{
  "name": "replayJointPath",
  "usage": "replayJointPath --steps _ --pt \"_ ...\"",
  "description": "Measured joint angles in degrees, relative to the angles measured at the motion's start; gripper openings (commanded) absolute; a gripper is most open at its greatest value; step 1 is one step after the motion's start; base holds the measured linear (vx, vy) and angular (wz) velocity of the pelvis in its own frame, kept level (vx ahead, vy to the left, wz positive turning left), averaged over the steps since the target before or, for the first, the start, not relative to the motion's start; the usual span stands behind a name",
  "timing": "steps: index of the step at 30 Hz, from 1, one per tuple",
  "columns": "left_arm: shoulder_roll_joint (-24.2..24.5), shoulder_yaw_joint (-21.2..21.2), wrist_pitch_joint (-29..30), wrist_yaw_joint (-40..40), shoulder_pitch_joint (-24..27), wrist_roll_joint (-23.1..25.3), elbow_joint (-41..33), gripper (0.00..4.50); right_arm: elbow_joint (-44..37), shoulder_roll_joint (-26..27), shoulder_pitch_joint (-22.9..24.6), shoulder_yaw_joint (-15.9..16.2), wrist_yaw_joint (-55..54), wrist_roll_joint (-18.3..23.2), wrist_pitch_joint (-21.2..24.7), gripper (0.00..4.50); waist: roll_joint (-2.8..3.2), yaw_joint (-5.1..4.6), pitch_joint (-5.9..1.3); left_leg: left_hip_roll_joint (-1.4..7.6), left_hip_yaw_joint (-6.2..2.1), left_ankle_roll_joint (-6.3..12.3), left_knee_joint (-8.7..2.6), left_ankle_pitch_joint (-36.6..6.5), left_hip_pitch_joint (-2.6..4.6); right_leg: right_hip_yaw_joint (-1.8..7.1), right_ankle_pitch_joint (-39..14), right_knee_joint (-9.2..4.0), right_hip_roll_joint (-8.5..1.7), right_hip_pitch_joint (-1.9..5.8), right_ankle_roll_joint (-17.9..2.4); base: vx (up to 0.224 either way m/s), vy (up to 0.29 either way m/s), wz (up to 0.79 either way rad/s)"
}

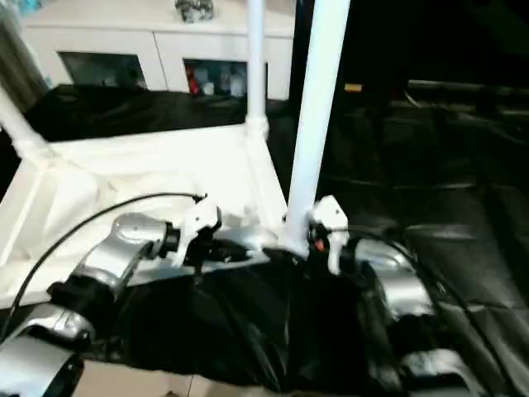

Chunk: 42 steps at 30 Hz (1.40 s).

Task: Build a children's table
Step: Rotate leg to tighten

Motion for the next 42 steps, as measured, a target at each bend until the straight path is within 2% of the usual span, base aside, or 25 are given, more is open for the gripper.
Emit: replayJointPath --steps 3,5,7,10,12,17,21,24,28,31,35,36,42 --pt "1.31 -0.4 -0.03 -2.08 0.07 -0.16 -0.27 0.0 -1.26 -1.97 0.19 1.72 3.22 -0.02 0.19 3.73 0.0 0.37 0.0 0.0 0.01 0.0 0.02 0.0 0.0 0.01 0.0 0.0 0.0 0.0 0.0 0.0 0.0 0.0" --pt "1.72 -0.73 -0.03 -3.03 0.07 -0.22 -0.44 0.0 -1.4 -2.67 0.16 2.03 4.64 -0.15 0.19 3.71 -0.01 0.67 0.0 0.0 0.01 0.0 0.02 0.0 0.0 0.01 0.0 0.0 0.0 0.0 0.0 0.0 0.0 0.0" --pt "2.03 -0.85 -0.03 -3.49 0.07 -0.37 -0.45 0.0 -1.39 -2.89 0.08 2.31 5.14 -0.15 0.16 3.33 -0.01 0.97 -0.01 0.0 0.01 0.0 0.02 0.0 0.03 0.01 0.0 0.03 0.0 0.0 0.0 0.0 0.0 0.0" --pt "2.35 -0.94 0.01 -4.11 0.12 -0.57 -0.46 0.0 -1.35 -3.11 -0.15 2.61 5.47 -0.44 0.16 3.24 -0.01 1.05 -0.01 0.0 0.01 -0.01 0.02 0.01 0.04 0.01 0.0 0.06 0.0 0.0 0.0 0.0 0.0 0.0" --pt "2.43 -0.94 0.02 -4.25 0.13 -0.59 -0.46 0.0 -1.36 -3.14 -0.18 2.74 5.74 -0.44 0.16 2.91 -0.02 1.05 -0.01 0.0 0.01 -0.01 0.03 0.01 0.03 0.01 0.0 0.06 0.0 0.01 0.0 0.0 0.0 0.0" --pt "2.26 -0.94 0.04 -4.32 0.17 -0.65 -0.5 0.0 -2.62 -3.09 0.24 2.77 5.5 -0.37 1.51 2.71 -0.01 1.03 -0.02 0.0 0.0 0.0 0.04 0.0 0.04 0.01 0.0 0.06 0.0 0.01 0.0 0.0 0.0 0.0" --pt "1.34 -0.88 0.05 -1.86 0.17 -0.42 -0.27 0.0 -2.16 -1.34 0.9 1.57 1.85 -0.23 1.28 2.69 -0.05 1.02 -0.04 0.01 0.0 -0.01 0.08 0.01 0.13 0.01 0.01 0.08 0.0 0.1 -0.02 0.0 0.0 0.0" --pt "-1.46 0.75 0.54 6.99 -1.26 1.04 2.73 0.0 4.03 3.45 -1.58 -1.36 -10.64 -1.4 -0.82 2.68 -0.22 0.26 -0.06 -0.01 -0.01 -0.02 0.16 0.01 0.29 0.03 -0.12 0.04 0.0 0.33 0.22 0.0 0.0 0.0" --pt "-7.79 2.37 3.55 20.19 -5.12 2.37 8.19 0.0 12.81 9.15 -7.64 -5.34 -29.06 -2.95 -0.45 2.67 -0.19 -1.0 -0.02 -0.13 -0.03 -0.02 0.41 0.02 0.24 0.14 -0.12 -0.08 -0.07 0.3 0.21 0.0 0.0 0.0" --pt "-9.89 2.9 4.19 25.34 -6.14 2.61 9.98 0.0 15.98 11.99 -10.26 -6.77 -37.35 -3.59 -0.37 2.67 -0.01 -1.4 -0.1 -0.14 -0.08 -0.02 0.45 0.01 0.26 0.13 -0.12 -0.08 -0.08 0.35 0.22 0.0 0.0 0.0" --pt "-10.21 3.39 3.89 26.98 -6.36 2.81 10.56 0.0 18.31 13.89 -11.96 -7.21 -41.73 -4.66 -1.19 2.67 0.1 -1.86 -0.12 -0.14 -0.16 -0.02 0.41 0.01 0.23 0.07 -0.09 -0.07 -0.06 0.35 0.19 0.0 0.0 0.0" --pt "-10.21 3.38 3.62 26.93 -6.36 2.9 10.59 0.0 18.53 13.91 -11.94 -7.21 -41.76 -4.89 -1.84 3.23 0.12 -1.93 -0.12 -0.14 -0.16 -0.02 0.41 0.01 0.22 0.08 -0.06 -0.07 -0.06 0.35 0.18 0.0 0.0 0.0" --pt "-9.52 2.98 1.6 24.86 -6.28 3.79 10.81 0.0 18.96 14.04 -11.76 -7.21 -39.55 -5.26 -3.6 3.74 0.19 -2.06 -0.1 -0.14 -0.16 -0.02 0.35 0.01 0.2 0.07 0.03 -0.07 -0.06 0.32 0.12 0.0 0.0 0.0"
